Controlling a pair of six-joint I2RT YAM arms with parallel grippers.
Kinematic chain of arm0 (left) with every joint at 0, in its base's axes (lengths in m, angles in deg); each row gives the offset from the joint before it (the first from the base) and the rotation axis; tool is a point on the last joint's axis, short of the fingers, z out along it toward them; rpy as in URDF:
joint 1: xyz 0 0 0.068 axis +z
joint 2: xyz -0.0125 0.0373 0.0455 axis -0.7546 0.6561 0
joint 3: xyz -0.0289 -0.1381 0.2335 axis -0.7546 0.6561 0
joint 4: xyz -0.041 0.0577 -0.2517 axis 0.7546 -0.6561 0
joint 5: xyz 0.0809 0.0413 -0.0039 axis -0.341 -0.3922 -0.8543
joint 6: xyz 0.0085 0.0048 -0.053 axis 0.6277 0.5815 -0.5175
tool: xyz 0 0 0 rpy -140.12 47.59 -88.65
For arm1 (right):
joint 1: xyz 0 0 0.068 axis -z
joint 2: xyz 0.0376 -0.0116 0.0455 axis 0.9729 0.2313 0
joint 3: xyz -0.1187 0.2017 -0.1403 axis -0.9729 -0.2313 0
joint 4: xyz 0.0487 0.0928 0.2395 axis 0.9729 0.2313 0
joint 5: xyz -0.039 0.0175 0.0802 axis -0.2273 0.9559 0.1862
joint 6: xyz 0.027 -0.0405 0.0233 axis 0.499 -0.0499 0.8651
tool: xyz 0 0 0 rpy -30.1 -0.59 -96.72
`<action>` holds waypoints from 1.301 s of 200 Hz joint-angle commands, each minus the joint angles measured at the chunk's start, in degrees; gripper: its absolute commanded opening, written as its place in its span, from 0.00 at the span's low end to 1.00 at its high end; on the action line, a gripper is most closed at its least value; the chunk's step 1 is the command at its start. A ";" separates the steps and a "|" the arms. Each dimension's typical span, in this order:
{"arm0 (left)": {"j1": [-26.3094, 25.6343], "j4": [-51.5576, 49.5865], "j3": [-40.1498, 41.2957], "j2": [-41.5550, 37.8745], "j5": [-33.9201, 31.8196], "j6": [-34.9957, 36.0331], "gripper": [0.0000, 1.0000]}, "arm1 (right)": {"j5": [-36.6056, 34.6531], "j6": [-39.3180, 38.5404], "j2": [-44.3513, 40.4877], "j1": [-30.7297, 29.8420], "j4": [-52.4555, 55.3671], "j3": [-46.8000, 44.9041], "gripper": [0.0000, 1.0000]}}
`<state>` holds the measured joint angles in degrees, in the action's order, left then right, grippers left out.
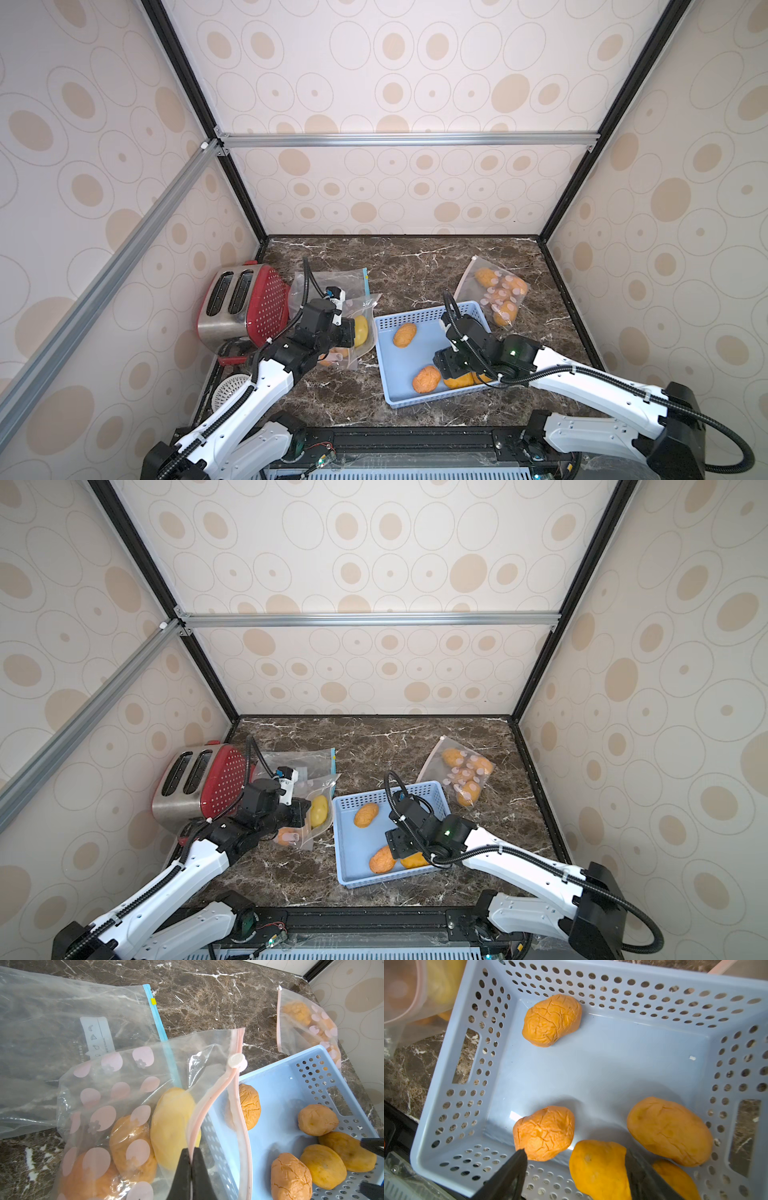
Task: Put the potatoes into a zipper bag and zip it
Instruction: Pick up the potato from the basket.
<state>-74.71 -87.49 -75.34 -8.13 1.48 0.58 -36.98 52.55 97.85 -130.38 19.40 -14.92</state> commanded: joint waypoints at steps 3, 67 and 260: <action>0.43 0.02 -0.34 0.07 -0.79 0.03 0.00 | 0.09 8.64 6.05 0.97 -5.62 3.42 0.78; 0.39 -0.11 -0.43 0.74 -1.03 0.26 0.00 | 2.45 21.93 22.56 4.24 -15.63 9.71 0.84; 0.43 -0.72 -0.47 0.99 -1.82 0.37 0.00 | 0.36 14.98 41.12 6.23 -6.99 23.17 0.80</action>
<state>-74.71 -87.59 -75.34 -7.25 0.58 0.60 -33.29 72.02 138.33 -124.13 7.27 6.41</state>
